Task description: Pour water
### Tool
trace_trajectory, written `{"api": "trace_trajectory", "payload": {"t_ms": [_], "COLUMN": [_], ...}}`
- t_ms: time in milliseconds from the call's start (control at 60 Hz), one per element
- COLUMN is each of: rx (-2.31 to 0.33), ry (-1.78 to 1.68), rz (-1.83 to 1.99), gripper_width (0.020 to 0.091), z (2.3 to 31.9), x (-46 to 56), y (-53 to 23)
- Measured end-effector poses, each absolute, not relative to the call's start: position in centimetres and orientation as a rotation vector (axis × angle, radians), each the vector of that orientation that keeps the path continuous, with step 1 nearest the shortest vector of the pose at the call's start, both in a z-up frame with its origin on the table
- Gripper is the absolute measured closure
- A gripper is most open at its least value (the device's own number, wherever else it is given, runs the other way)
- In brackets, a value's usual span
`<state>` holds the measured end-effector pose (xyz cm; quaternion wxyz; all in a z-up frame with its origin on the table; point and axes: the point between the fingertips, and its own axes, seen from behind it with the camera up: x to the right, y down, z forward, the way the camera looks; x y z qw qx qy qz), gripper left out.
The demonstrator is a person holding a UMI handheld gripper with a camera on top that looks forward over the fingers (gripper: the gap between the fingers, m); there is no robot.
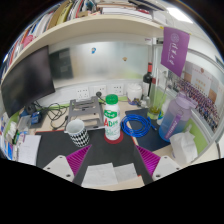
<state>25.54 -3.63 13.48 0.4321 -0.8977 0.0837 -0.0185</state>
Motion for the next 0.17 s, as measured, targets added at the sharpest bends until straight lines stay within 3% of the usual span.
{"api": "trace_trajectory", "payload": {"t_ms": [167], "rx": [-2.273], "ry": [0.194], "rz": [-0.051], "gripper_width": [0.0255], "z": [14.2], "x": [24.7], "y": [-5.4]}}
